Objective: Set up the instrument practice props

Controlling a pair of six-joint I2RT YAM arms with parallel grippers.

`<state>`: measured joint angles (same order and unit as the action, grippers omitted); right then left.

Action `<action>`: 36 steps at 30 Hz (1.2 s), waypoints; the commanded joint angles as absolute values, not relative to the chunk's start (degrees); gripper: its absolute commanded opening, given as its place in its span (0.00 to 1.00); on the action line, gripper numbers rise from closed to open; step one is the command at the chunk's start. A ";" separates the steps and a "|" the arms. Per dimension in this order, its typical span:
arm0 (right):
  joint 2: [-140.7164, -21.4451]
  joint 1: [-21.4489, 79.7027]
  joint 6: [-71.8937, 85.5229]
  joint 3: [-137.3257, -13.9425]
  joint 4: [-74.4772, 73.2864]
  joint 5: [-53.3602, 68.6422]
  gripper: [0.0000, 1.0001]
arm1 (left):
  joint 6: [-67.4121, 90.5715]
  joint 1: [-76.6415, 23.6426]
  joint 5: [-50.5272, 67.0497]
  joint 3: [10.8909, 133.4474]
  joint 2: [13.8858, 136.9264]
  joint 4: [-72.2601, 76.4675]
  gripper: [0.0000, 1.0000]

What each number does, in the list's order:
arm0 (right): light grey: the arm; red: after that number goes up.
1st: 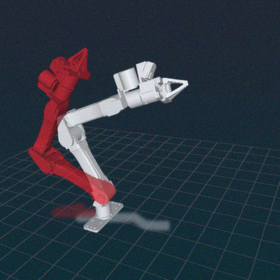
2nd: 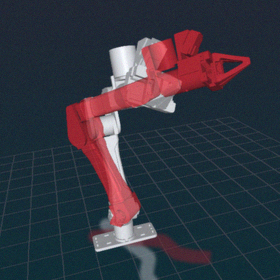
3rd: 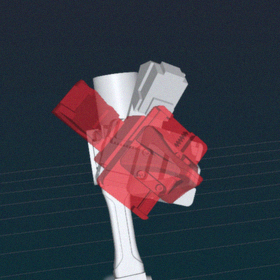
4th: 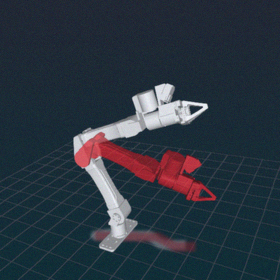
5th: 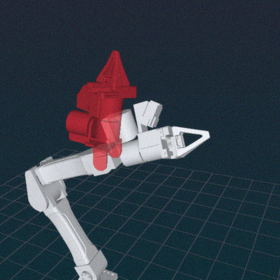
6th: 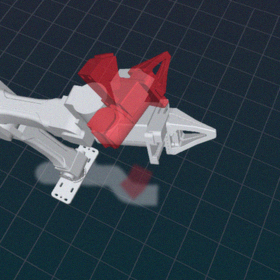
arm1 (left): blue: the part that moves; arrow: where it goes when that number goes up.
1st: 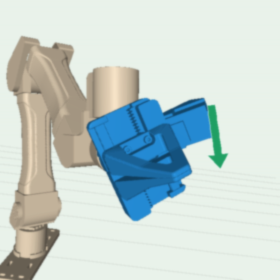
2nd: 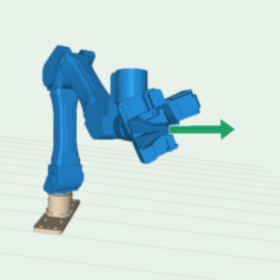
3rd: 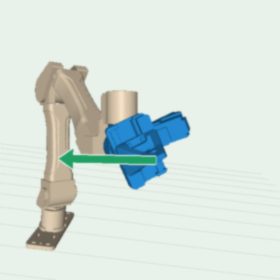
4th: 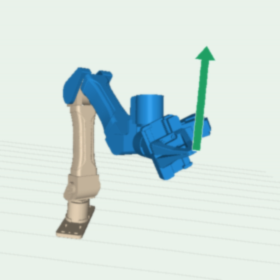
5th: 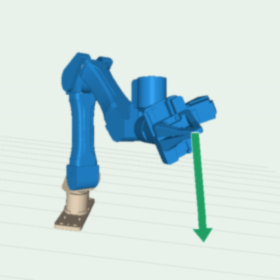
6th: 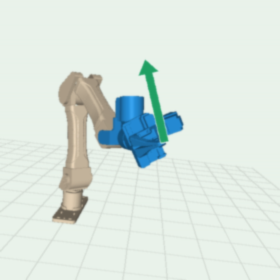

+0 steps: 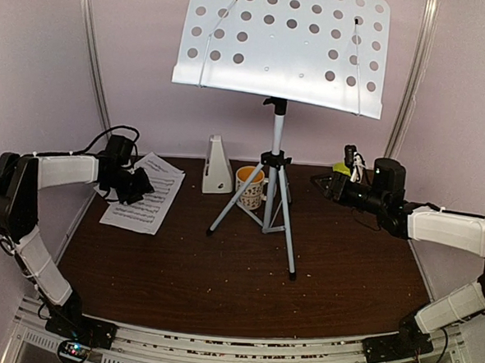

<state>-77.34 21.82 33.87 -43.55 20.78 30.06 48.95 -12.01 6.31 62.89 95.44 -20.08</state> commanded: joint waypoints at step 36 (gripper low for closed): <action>-67.16 24.37 31.96 -41.35 16.56 32.06 0.56 | 52.22 -28.72 4.25 53.18 89.97 -21.46 0.43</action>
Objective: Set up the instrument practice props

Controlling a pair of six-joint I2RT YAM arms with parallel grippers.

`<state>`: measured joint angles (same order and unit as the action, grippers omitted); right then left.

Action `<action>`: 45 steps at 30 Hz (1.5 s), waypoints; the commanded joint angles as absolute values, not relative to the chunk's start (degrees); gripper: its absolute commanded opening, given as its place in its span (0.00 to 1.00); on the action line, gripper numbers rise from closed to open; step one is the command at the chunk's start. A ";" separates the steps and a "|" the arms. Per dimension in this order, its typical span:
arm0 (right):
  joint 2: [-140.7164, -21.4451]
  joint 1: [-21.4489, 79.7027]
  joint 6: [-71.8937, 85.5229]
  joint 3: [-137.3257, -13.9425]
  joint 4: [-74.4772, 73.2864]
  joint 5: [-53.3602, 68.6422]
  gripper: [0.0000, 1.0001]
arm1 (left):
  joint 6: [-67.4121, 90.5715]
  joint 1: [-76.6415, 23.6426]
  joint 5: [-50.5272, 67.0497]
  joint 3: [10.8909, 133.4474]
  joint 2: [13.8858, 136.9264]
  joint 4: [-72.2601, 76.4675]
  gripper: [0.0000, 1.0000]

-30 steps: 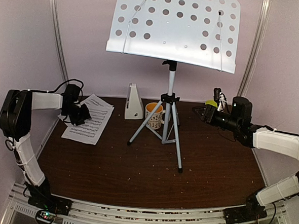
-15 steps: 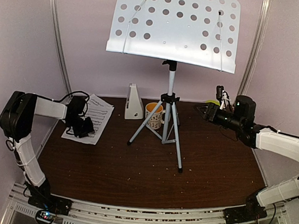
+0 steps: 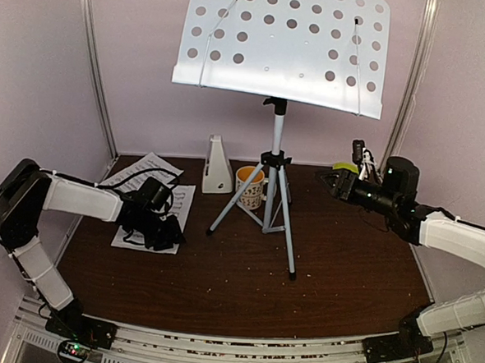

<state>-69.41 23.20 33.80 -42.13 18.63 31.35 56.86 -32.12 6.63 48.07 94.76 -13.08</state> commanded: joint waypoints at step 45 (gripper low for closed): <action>-63.28 33.42 27.35 -42.30 11.34 27.02 0.60 | 26.05 9.59 46.43 97.20 132.01 -23.11 0.76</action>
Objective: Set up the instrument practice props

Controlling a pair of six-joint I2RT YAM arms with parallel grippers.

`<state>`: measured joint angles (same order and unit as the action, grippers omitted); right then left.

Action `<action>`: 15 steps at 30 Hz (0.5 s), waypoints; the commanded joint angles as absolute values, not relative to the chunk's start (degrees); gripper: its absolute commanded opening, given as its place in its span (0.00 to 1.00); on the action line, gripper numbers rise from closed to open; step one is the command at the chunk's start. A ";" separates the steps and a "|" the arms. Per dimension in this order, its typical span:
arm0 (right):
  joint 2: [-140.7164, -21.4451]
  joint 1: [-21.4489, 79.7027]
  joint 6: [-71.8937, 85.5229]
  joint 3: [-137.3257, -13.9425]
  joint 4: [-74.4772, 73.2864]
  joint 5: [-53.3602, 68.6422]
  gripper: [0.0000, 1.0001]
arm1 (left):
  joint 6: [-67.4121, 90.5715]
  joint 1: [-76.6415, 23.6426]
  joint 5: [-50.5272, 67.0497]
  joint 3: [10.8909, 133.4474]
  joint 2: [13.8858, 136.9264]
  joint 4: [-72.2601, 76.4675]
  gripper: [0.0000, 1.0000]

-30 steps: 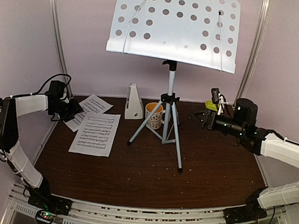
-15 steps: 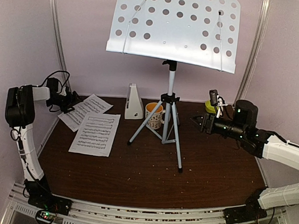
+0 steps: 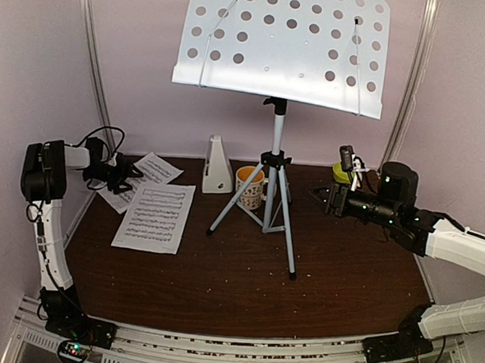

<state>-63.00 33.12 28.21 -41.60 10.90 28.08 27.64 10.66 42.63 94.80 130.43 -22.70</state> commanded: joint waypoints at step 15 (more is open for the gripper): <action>-63.44 33.40 26.83 -43.54 10.23 26.84 0.60 | 32.35 7.99 56.57 88.43 131.15 -8.97 0.47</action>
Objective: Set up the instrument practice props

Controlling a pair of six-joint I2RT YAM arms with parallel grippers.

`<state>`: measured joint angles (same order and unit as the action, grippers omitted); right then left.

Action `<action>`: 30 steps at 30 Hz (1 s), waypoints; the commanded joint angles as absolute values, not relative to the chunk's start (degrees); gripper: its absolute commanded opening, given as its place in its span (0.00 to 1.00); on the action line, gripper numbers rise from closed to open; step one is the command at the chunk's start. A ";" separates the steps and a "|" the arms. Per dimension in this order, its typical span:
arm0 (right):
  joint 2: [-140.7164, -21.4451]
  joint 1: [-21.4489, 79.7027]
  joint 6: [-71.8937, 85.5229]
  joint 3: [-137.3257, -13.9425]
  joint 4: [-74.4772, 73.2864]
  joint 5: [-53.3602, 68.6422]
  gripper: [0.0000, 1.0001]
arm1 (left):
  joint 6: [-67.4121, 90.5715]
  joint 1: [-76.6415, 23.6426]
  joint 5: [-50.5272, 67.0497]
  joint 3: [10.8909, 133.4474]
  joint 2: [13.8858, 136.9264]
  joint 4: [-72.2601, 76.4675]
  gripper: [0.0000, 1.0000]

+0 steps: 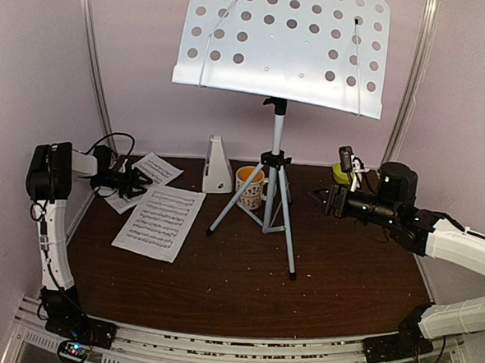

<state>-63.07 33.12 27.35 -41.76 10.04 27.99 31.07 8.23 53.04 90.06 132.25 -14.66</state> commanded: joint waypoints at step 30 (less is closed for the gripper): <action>-62.75 33.76 27.84 -43.15 10.85 27.42 0.60 | 32.45 0.88 56.79 75.56 125.37 -0.58 0.32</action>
